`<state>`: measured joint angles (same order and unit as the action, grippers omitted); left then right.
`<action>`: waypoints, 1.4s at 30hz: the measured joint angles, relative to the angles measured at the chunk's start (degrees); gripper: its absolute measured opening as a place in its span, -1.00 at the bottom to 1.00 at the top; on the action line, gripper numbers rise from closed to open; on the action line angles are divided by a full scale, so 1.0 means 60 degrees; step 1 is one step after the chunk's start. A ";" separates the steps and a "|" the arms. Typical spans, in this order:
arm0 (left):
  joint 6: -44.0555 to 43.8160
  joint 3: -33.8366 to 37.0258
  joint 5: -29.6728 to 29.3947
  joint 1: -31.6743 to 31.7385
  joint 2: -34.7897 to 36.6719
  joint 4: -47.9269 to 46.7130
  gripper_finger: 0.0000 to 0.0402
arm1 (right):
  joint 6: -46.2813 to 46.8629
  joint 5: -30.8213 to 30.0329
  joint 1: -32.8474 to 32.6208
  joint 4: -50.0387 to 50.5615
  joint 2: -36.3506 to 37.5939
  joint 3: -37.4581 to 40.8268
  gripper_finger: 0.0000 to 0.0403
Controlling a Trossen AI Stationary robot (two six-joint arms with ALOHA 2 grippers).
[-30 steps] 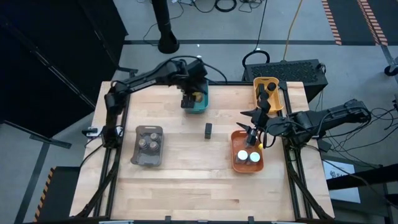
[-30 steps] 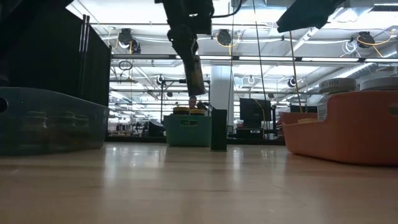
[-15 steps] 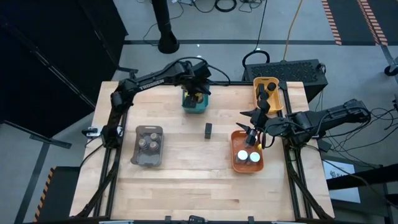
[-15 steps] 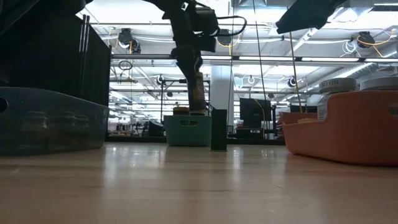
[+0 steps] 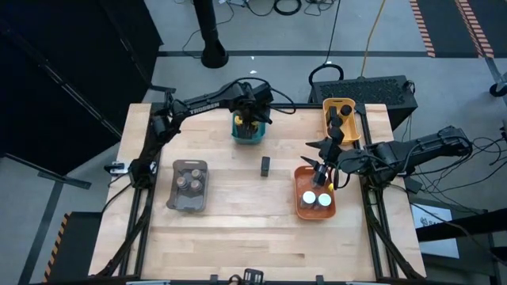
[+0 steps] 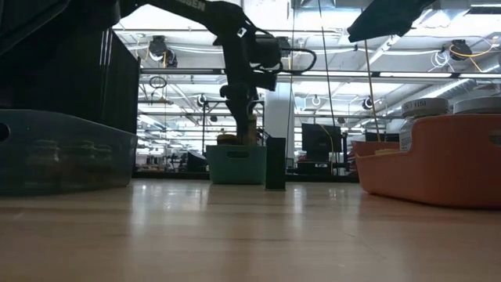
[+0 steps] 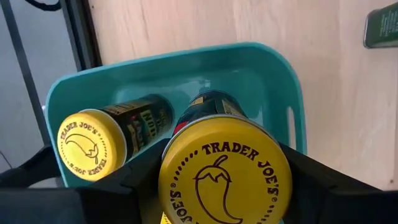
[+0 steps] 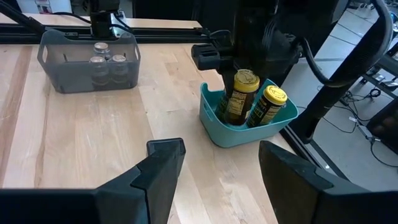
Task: Sort spices by type
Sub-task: Put the yellow seasoning bottle into the blue bin
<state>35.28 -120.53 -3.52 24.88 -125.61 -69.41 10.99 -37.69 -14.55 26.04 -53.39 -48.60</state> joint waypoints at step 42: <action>-0.0316 -0.0004 0.0483 -0.0015 -0.0323 0.0569 0.28 | -0.0059 0.0007 -0.0003 0.0109 0.0000 0.0000 0.01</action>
<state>33.38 -120.55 -0.62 24.80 -127.55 -66.00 10.63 -37.65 -14.57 26.70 -53.39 -48.60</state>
